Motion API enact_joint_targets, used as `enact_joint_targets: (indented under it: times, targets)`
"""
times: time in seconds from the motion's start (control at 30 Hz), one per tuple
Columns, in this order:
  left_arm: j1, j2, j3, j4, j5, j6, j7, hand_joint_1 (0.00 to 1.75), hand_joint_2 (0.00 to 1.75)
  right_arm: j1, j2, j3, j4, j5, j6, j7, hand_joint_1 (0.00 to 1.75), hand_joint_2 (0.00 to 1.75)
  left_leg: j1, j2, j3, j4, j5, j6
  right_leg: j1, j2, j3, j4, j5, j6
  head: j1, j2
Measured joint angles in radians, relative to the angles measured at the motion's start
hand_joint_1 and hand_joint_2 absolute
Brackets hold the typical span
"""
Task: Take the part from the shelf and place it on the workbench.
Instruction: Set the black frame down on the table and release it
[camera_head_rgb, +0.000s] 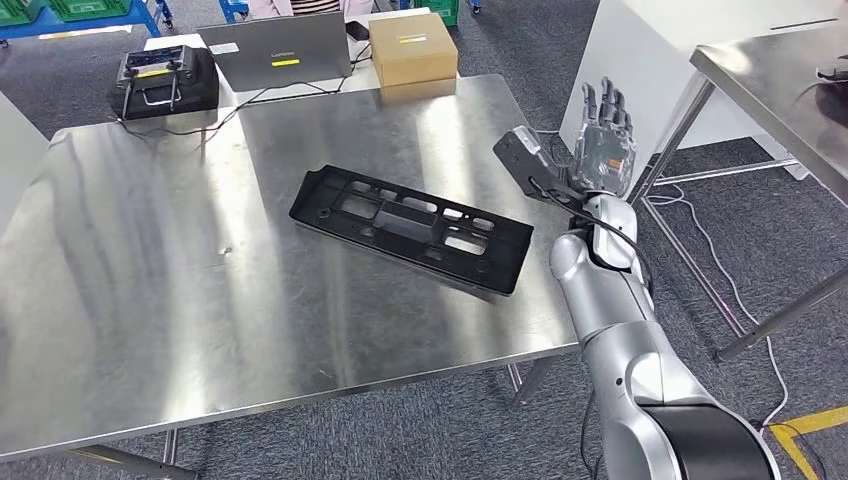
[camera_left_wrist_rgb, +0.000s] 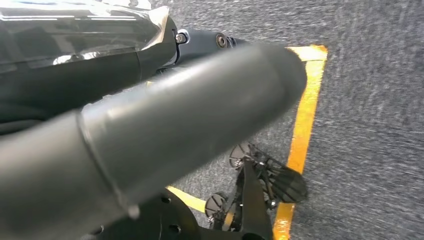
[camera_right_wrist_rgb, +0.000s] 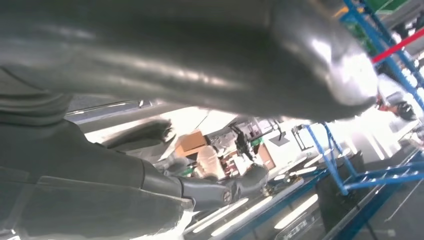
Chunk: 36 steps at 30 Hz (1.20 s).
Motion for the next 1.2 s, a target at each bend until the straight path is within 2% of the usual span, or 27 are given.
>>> enact_joint_targets:
  times: [0.03,0.07,0.1,0.17,0.2,0.23,0.27,0.37,0.4,0.47,0.53,0.57,0.6,0.67,0.7,0.73,0.77,0.83,0.87,0.9,0.93,0.97,1.03,1.07,1.1,1.17,1.2]
  targets:
    - [0.001,0.0,0.0,0.0,-0.001,0.0,0.001,0.0,0.0,0.012,-0.002,-0.003,-0.017,-0.004,0.0,-0.006,0.0,0.0,0.003,0.002,-0.005,0.012,-0.013,-0.004,-0.001,0.0,-0.002,0.0,0.003,-0.008,0.0,0.0]
    - [0.001,0.0,0.0,0.0,-0.002,0.001,0.002,0.0,0.0,0.023,-0.004,-0.004,-0.033,-0.006,0.0,-0.01,0.0,0.0,0.004,0.005,-0.017,0.042,-0.038,-0.007,-0.002,0.0,-0.004,-0.001,0.006,-0.017,-0.001,0.0]
    - [0.001,0.0,0.0,0.0,-0.004,0.001,0.002,0.0,0.0,0.033,-0.005,-0.006,-0.048,-0.007,0.001,-0.013,0.0,0.0,0.005,0.008,-0.037,0.093,-0.074,-0.009,-0.002,0.0,-0.007,-0.001,0.01,-0.025,-0.002,0.0]
    - [0.0,0.0,0.0,0.0,-0.008,0.002,0.003,0.0,0.0,0.054,-0.008,-0.01,-0.071,-0.007,0.003,-0.017,0.0,0.0,0.005,0.011,-0.092,0.231,-0.15,-0.011,0.004,-0.001,-0.015,-0.001,0.015,-0.035,-0.002,0.0]
    - [0.001,0.001,0.0,0.0,-0.01,0.001,0.003,0.0,0.0,0.065,-0.01,-0.011,-0.081,-0.007,0.004,-0.017,0.0,0.0,0.005,0.011,-0.11,0.279,-0.169,-0.011,0.007,-0.002,-0.02,-0.001,0.017,-0.038,-0.002,0.0]
    - [0.001,0.001,0.0,0.0,-0.011,0.001,0.003,0.0,0.0,0.076,-0.012,-0.013,-0.09,-0.007,0.005,-0.017,0.0,0.0,0.005,0.011,-0.11,0.293,-0.17,-0.008,0.01,-0.002,-0.024,0.0,0.021,-0.04,-0.002,0.0]
    - [0.002,0.001,0.0,0.0,-0.012,0.001,0.003,0.0,0.0,0.084,-0.013,-0.014,-0.099,-0.007,0.006,-0.017,0.0,0.0,0.004,0.011,-0.088,0.265,-0.153,-0.004,0.012,-0.003,-0.028,0.0,0.024,-0.041,-0.002,0.0]
    - [-0.001,0.002,0.0,0.0,-0.012,0.001,0.004,0.0,0.0,0.093,-0.018,-0.017,-0.125,-0.007,0.008,-0.017,0.0,0.0,-0.002,0.012,0.033,0.068,-0.087,0.015,0.016,-0.003,-0.034,0.0,0.036,-0.033,-0.002,0.0]
    - [-0.002,0.002,0.0,0.0,-0.013,0.001,0.004,0.0,0.0,0.094,-0.02,-0.018,-0.132,-0.007,0.009,-0.018,0.0,0.0,-0.006,0.013,0.056,0.028,-0.078,0.019,0.017,-0.003,-0.036,0.0,0.039,-0.028,-0.002,0.0]
    - [-0.003,0.002,0.0,0.0,-0.013,0.001,0.004,0.0,0.0,0.096,-0.022,-0.019,-0.142,-0.006,0.009,-0.018,0.0,0.0,-0.016,0.013,0.06,0.011,-0.07,0.024,0.019,-0.004,-0.037,-0.003,0.049,-0.014,-0.001,0.0]
    - [-0.002,0.002,0.0,0.0,-0.014,0.001,0.004,0.0,0.0,0.098,-0.025,-0.02,-0.147,-0.007,0.01,-0.018,0.0,0.0,-0.017,0.014,0.054,0.004,-0.051,0.037,0.017,-0.005,-0.046,0.002,0.047,-0.003,0.0,0.0]
    - [-0.002,0.002,0.0,0.0,-0.014,0.001,0.004,0.0,0.0,0.099,-0.027,-0.02,-0.149,-0.007,0.01,-0.018,0.0,0.0,-0.016,0.016,0.048,-0.001,-0.039,0.044,0.016,-0.005,-0.059,0.023,0.028,-0.004,0.001,0.0]
    - [-0.002,0.001,0.0,0.0,-0.014,0.001,0.004,0.0,0.0,0.099,-0.029,-0.02,-0.15,-0.007,0.01,-0.018,0.0,0.0,-0.014,0.017,0.04,-0.004,-0.029,0.05,0.016,-0.005,-0.079,0.066,-0.003,-0.008,0.002,0.0]
    - [-0.002,0.001,0.0,0.0,-0.014,0.001,0.004,0.0,0.0,0.103,-0.033,-0.021,-0.152,-0.007,0.011,-0.018,0.0,0.0,-0.016,0.018,0.018,-0.004,-0.012,0.057,0.015,-0.004,-0.127,0.201,-0.08,-0.016,0.004,0.0]
    - [-0.002,0.001,0.0,0.0,-0.014,0.001,0.004,0.0,0.0,0.107,-0.034,-0.021,-0.152,-0.007,0.011,-0.018,0.0,0.0,-0.017,0.018,0.006,-0.003,-0.004,0.058,0.014,-0.004,-0.141,0.259,-0.106,-0.014,0.004,0.0]
    - [-0.002,0.001,0.0,0.0,-0.016,0.001,0.004,0.0,0.0,0.11,-0.036,-0.021,-0.152,-0.007,0.011,-0.018,0.0,0.0,-0.018,0.018,-0.004,-0.003,0.004,0.057,0.014,-0.004,-0.138,0.284,-0.118,-0.008,0.004,0.0]
    - [-0.002,0.001,0.0,0.0,-0.017,0.001,0.004,0.0,0.0,0.113,-0.037,-0.021,-0.153,-0.007,0.012,-0.018,0.0,0.0,-0.018,0.017,-0.014,-0.002,0.011,0.056,0.014,-0.004,-0.113,0.268,-0.114,-0.001,0.004,0.0]
    - [-0.001,0.001,0.0,0.0,-0.022,0.001,0.005,0.0,0.0,0.115,-0.038,-0.022,-0.16,-0.007,0.012,-0.017,0.0,0.0,-0.019,0.016,-0.03,0.0,0.024,0.051,0.014,-0.004,-0.012,0.13,-0.09,0.008,0.005,0.0]
    - [-0.002,0.001,-0.001,0.0,-0.025,0.0,0.005,0.0,0.0,0.115,-0.039,-0.023,-0.166,-0.007,0.011,-0.017,0.0,0.0,-0.02,0.015,-0.035,0.001,0.03,0.045,0.017,-0.004,0.036,0.062,-0.078,0.006,0.004,0.0]
    - [-0.002,0.001,-0.001,0.0,-0.027,-0.001,0.006,0.0,0.0,0.115,-0.04,-0.024,-0.172,-0.007,0.011,-0.017,0.0,0.0,-0.02,0.015,-0.039,0.001,0.036,0.04,0.021,-0.004,0.067,0.012,-0.07,0.002,0.003,0.0]
    - [-0.002,0.001,-0.001,0.0,-0.029,-0.003,0.006,0.0,0.0,0.116,-0.043,-0.025,-0.176,-0.008,0.011,-0.017,0.0,0.0,-0.021,0.015,-0.041,0.001,0.042,0.034,0.025,-0.003,0.077,-0.011,-0.067,-0.004,0.004,0.0]
    - [-0.002,0.0,-0.002,0.0,-0.031,-0.004,0.007,0.0,0.0,0.117,-0.045,-0.026,-0.179,-0.009,0.011,-0.017,0.0,0.0,-0.02,0.015,-0.042,-0.001,0.048,0.027,0.029,-0.002,0.073,-0.012,-0.061,-0.01,0.005,0.0]
    - [-0.001,0.0,-0.002,0.0,-0.033,-0.006,0.008,0.0,0.0,0.118,-0.05,-0.029,-0.182,-0.012,0.011,-0.018,0.0,0.0,-0.019,0.014,-0.049,0.001,0.049,0.015,0.021,-0.004,0.066,-0.021,-0.047,-0.027,0.008,0.0]
    - [0.0,0.0,-0.002,0.0,-0.034,-0.006,0.008,0.0,0.0,0.119,-0.051,-0.03,-0.184,-0.014,0.011,-0.02,0.0,0.0,-0.017,0.013,-0.057,0.016,0.029,0.009,0.017,-0.006,0.062,-0.025,-0.037,-0.039,0.008,0.0]
    - [0.001,0.0,-0.002,0.0,-0.036,-0.007,0.008,0.0,0.0,0.119,-0.051,-0.03,-0.185,-0.016,0.011,-0.022,0.0,0.0,-0.015,0.012,-0.072,0.051,-0.007,0.004,0.011,-0.007,0.057,-0.028,-0.026,-0.049,0.007,0.0]
    - [0.001,0.001,-0.002,0.0,-0.039,-0.007,0.008,0.0,0.0,0.12,-0.052,-0.032,-0.186,-0.018,0.01,-0.024,0.0,0.0,-0.011,0.012,-0.111,0.173,-0.099,-0.006,0.01,-0.008,0.036,-0.028,-0.007,-0.058,0.006,0.0]
    - [0.001,0.002,-0.002,0.0,-0.04,-0.007,0.008,0.0,0.0,0.121,-0.052,-0.032,-0.186,-0.018,0.009,-0.024,0.0,0.0,-0.009,0.012,-0.127,0.234,-0.131,-0.011,0.01,-0.008,0.024,-0.027,0.002,-0.057,0.006,0.0]
